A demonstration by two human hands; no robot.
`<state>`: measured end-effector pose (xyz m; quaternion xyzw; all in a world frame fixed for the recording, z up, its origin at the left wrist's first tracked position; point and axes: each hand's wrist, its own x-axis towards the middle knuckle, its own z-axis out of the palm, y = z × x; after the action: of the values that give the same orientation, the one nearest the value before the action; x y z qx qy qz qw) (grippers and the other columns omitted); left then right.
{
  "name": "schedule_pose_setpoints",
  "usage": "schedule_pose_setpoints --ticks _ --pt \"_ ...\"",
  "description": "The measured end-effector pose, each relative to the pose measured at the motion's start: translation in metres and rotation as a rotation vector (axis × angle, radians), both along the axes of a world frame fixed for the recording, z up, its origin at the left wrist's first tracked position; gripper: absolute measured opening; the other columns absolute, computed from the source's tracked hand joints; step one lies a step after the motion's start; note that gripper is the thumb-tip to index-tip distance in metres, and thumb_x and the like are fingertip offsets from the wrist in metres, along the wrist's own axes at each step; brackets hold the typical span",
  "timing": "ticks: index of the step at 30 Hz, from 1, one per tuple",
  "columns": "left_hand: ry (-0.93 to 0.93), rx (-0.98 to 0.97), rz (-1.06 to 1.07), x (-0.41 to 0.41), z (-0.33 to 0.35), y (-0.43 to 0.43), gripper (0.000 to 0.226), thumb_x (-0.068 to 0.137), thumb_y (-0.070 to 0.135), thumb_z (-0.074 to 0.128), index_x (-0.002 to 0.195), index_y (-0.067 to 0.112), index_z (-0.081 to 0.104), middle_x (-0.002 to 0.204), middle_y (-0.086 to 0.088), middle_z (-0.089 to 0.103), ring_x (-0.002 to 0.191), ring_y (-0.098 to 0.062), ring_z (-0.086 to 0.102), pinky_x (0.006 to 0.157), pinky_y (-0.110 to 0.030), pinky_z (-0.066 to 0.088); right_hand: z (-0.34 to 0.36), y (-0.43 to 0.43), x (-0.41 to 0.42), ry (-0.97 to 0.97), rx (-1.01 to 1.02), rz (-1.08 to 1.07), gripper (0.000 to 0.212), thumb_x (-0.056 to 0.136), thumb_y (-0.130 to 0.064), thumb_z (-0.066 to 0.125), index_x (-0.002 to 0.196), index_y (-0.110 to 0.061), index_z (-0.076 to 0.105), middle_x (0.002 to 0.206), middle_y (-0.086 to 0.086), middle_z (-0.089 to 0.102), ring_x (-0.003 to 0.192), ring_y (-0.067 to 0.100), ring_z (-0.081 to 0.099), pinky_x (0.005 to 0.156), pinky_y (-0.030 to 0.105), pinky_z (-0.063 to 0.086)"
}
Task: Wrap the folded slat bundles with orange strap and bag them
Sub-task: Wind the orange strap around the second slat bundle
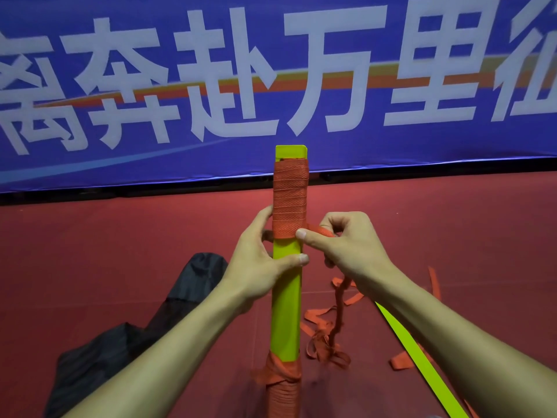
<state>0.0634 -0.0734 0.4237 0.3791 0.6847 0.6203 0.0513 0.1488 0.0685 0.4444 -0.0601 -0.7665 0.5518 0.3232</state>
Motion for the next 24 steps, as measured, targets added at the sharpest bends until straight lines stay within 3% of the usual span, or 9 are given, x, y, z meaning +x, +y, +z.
schedule_pose_setpoints --ticks 4,8,11,16,21,24 --pt "0.038 -0.013 0.000 0.002 0.001 0.000 0.069 0.073 0.003 0.086 0.124 0.033 0.052 0.105 0.009 0.072 0.107 -0.022 0.065 0.083 -0.040 0.060 -0.001 0.002 -0.002 0.002 0.038 -0.045 0.050 0.072 -0.020 0.084 0.050 -0.019 0.039 0.047 -0.003 0.039 0.051 0.017 0.039 0.052 0.031 0.032" --pt "-0.020 -0.007 -0.107 0.002 0.008 -0.005 0.077 0.080 -0.010 0.075 0.128 0.039 0.043 0.108 0.000 0.072 0.091 -0.014 0.070 0.071 -0.025 0.057 0.000 0.005 -0.001 0.012 0.077 -0.075 0.042 0.068 -0.031 0.079 0.051 -0.020 0.042 0.048 -0.004 0.039 0.051 0.018 0.041 0.051 0.035 0.036" --pt "-0.107 -0.051 -0.220 0.001 0.010 -0.009 0.091 0.080 -0.021 0.068 0.131 0.048 0.037 0.101 -0.007 0.075 0.089 -0.020 0.071 0.073 -0.034 0.059 0.001 0.004 0.001 0.030 0.066 -0.078 0.044 0.072 -0.026 0.078 0.051 -0.020 0.040 0.049 -0.003 0.039 0.050 0.019 0.042 0.048 0.046 0.042" --pt "-0.147 -0.072 -0.344 -0.002 0.011 -0.016 0.102 0.072 -0.006 0.077 0.136 0.056 0.028 0.111 -0.019 0.072 0.096 -0.031 0.071 0.085 -0.039 0.057 0.005 0.006 0.005 0.070 0.001 -0.055 0.046 0.081 -0.011 0.078 0.056 -0.015 0.039 0.049 -0.001 0.040 0.044 0.018 0.044 0.047 0.036 0.042" --pt "-0.211 -0.014 -0.354 0.003 0.010 -0.015 0.103 0.081 -0.014 0.071 0.120 0.076 0.037 0.114 -0.013 0.067 0.084 -0.028 0.073 0.070 -0.035 0.058 0.007 0.005 0.005 0.073 -0.031 0.001 0.043 0.082 -0.012 0.077 0.058 -0.013 0.041 0.052 0.002 0.041 0.045 0.017 0.042 0.048 0.034 0.043" --pt "-0.206 -0.073 -0.409 0.004 0.011 -0.019 0.106 0.086 -0.010 0.067 0.124 0.081 0.028 0.118 -0.013 0.070 0.101 -0.037 0.072 0.079 -0.040 0.060 0.005 0.004 0.005 0.044 -0.021 -0.006 0.042 0.081 -0.010 0.078 0.059 -0.012 0.042 0.054 0.005 0.043 0.045 0.016 0.042 0.047 0.032 0.042"
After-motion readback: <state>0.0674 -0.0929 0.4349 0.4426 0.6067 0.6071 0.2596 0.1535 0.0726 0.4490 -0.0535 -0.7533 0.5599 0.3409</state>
